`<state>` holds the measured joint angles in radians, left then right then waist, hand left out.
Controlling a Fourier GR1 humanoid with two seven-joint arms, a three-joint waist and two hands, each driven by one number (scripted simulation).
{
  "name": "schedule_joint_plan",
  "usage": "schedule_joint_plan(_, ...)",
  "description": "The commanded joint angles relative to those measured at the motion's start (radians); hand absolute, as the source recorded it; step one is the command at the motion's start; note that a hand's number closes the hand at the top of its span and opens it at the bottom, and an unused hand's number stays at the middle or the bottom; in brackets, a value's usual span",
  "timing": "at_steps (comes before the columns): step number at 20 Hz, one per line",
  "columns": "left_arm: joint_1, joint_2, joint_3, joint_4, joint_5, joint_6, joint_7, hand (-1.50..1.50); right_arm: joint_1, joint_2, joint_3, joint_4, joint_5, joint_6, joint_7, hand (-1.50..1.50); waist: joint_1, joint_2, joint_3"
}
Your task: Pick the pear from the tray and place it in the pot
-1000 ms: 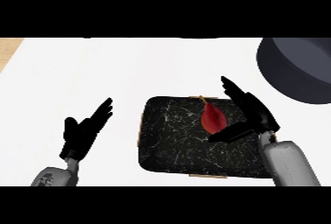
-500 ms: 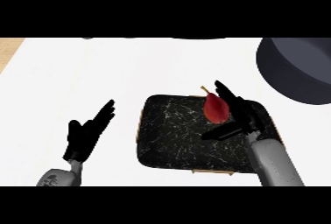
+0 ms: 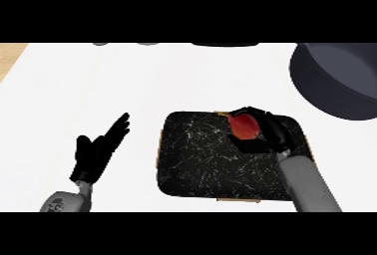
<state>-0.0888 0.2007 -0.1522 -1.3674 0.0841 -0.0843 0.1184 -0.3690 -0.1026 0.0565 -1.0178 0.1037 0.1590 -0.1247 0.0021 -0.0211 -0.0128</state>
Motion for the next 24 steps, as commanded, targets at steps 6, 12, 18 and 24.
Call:
schedule_joint_plan(6, -0.053, -0.052, 0.007, 0.039, -0.018, 0.029, 0.034, 0.0, -0.011, 0.045, -0.032, 0.15, 0.003, -0.018, -0.188, 1.5, 0.003, 0.024, 0.013)
schedule_joint_plan(12, 0.02, 0.001, 0.03, -0.007, 0.001, 0.001, 0.0, 0.0, 0.066, -0.44, -0.273, 0.163, -0.176, 0.354, -0.327, 1.5, -0.032, 0.041, 0.022)
schedule_joint_plan(18, 0.017, 0.005, 0.038, -0.018, 0.01, -0.006, -0.003, 0.0, 0.079, -0.696, -0.387, 0.286, -0.214, 0.535, -0.487, 1.5, -0.015, 0.053, 0.028)
schedule_joint_plan(24, 0.015, -0.008, 0.005, -0.021, -0.007, -0.011, 0.0, 0.0, 0.067, -0.846, -0.425, 0.39, -0.203, 0.564, -0.565, 1.5, 0.024, 0.053, 0.029)
